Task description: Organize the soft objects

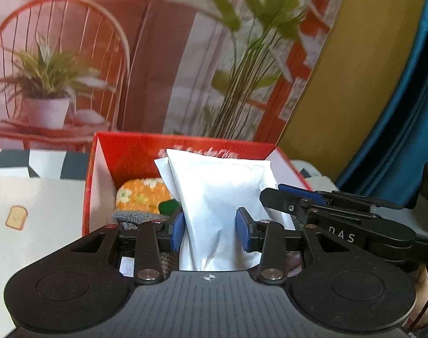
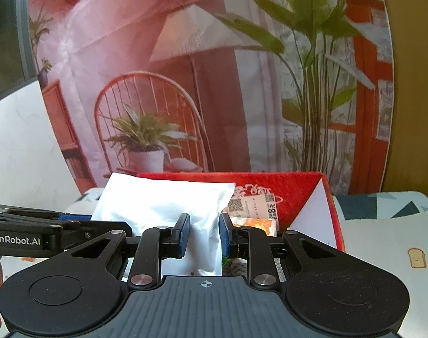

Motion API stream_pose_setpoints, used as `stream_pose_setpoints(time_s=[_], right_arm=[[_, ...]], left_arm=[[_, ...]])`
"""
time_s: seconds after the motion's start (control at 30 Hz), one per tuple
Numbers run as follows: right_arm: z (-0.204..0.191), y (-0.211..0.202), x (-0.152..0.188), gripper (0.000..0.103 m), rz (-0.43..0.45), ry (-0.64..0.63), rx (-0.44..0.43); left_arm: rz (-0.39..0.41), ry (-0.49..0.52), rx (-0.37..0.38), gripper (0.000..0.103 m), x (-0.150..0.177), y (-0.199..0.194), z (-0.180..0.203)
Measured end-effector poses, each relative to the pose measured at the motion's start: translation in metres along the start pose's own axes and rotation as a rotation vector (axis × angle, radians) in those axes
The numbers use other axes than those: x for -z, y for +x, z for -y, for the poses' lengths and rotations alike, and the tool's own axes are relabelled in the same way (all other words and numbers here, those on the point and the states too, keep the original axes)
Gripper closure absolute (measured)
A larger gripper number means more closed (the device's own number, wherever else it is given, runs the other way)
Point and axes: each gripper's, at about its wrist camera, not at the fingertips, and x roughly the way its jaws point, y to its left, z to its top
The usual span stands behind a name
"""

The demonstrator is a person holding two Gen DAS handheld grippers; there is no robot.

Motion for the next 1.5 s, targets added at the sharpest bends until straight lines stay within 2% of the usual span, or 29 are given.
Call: stream_pose_setpoints(time_s=[0.3,0.47,0.6,0.7,0.77,0.8,0.87,0.93,0.97,1.0,1.07,1.13,1.2,1.5], right_arm=[[0.011,0.042,0.019,0.082,-0.122,0.027,0.022],[0.011,0.051,0.022,0.082,-0.173,0.015,0.039],[0.011,0.055,0.025,0.082,-0.214,0.005,0.052],[0.011,0.050,0.025,0.081,-0.206,0.012,0.060],[0.010,0.045,0.024,0.079,-0.196,0.003,0.072],[0.009,0.042,0.023,0.075,-0.187,-0.003,0.075],[0.008,0.035,0.021,0.069,-0.170,-0.007,0.076],[0.008,0.027,0.018,0.056,-0.153,-0.009,0.078],[0.008,0.023,0.017,0.050,-0.141,-0.009,0.081],[0.008,0.018,0.016,0.039,-0.128,-0.011,0.083],[0.006,0.009,0.014,0.028,-0.107,-0.014,0.086],[0.004,0.000,0.011,0.012,-0.090,-0.014,0.086],[0.002,-0.010,0.009,0.001,-0.068,-0.014,0.092],[-0.009,-0.041,0.003,0.000,-0.035,-0.013,0.102]], left_arm=[[-0.122,0.049,-0.058,0.062,-0.003,0.038,-0.003],[-0.142,0.065,-0.077,0.061,-0.003,0.044,-0.002],[-0.123,0.076,-0.087,0.059,-0.002,0.039,0.001],[-0.093,0.080,-0.103,0.050,-0.003,0.029,0.002],[-0.074,0.082,-0.108,0.036,-0.004,0.021,0.003],[-0.062,0.085,-0.111,0.031,-0.004,0.016,0.003],[-0.033,0.095,-0.129,0.012,-0.004,0.007,0.005],[0.005,0.105,-0.157,0.004,-0.004,-0.004,0.008],[0.022,0.108,-0.167,0.002,-0.003,-0.009,0.009],[0.035,0.110,-0.174,0.002,-0.003,-0.013,0.010],[0.061,0.110,-0.187,0.000,-0.003,-0.022,0.012],[0.090,0.106,-0.193,0.000,-0.002,-0.031,0.015],[0.105,0.097,-0.189,0.000,-0.001,-0.041,0.016],[0.159,0.040,-0.206,0.000,0.006,-0.074,0.021]])
